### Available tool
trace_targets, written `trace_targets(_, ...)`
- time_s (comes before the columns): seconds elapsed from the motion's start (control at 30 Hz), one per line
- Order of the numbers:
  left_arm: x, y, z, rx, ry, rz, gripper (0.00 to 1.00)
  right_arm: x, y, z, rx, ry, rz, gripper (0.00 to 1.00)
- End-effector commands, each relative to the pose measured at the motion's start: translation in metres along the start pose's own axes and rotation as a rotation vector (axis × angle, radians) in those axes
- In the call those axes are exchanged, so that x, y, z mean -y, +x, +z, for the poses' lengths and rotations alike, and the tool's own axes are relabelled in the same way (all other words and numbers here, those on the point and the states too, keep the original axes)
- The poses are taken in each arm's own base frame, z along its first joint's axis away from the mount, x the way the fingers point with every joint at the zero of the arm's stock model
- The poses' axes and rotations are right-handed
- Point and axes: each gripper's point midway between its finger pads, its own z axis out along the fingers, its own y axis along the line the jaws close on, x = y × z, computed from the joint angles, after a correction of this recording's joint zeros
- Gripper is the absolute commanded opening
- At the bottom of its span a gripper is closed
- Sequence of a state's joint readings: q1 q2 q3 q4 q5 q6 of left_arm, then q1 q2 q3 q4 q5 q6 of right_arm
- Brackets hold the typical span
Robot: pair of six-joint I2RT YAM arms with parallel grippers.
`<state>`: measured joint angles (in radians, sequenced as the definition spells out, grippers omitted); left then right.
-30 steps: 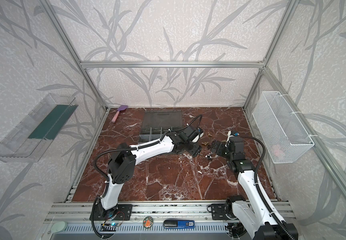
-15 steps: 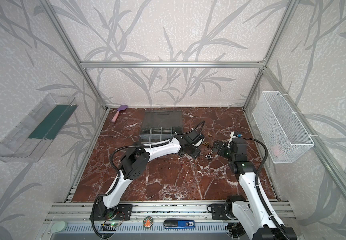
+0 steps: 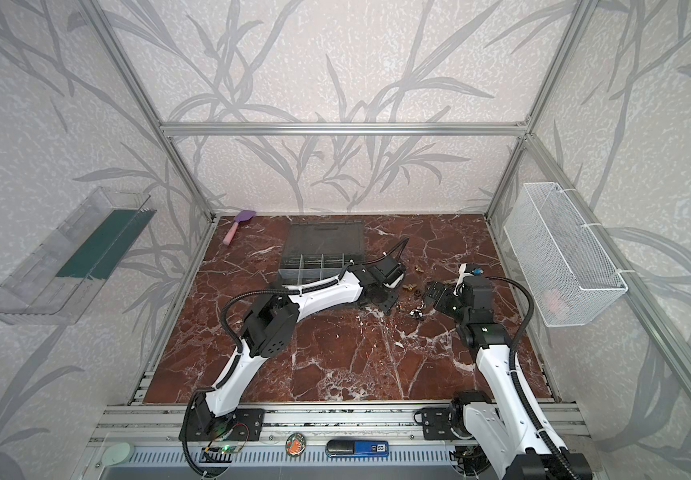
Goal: Sort the screws and nuts into containers
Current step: 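Lift the black hex bolt from the pile with the left gripper, then carry the black bolt over the organizer with the left gripper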
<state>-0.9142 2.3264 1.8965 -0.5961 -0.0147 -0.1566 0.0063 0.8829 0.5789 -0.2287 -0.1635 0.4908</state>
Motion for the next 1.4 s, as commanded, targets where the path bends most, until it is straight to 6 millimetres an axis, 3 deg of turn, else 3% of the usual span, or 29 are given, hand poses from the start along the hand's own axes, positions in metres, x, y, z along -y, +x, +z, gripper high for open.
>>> trace_targets(0.0,0.000,0.014,0.005,-0.060,-0.004,0.018,0.32,-0.001,0.000,0.002,0.005,-0.014,0.008,0.99)
trace_targets(0.6,0.027,-0.006,-0.024,0.003,0.157,-0.007,0.34,-0.001,0.001,0.003,0.001,-0.021,0.010,0.99)
trace_targets(1.1,0.010,0.024,0.008,-0.087,0.054,0.066,0.31,-0.002,0.000,0.001,0.008,-0.022,0.009,0.99)
trace_targets(1.37,0.003,0.029,0.020,-0.119,0.017,0.085,0.26,-0.002,-0.001,0.001,0.012,-0.021,0.008,0.99)
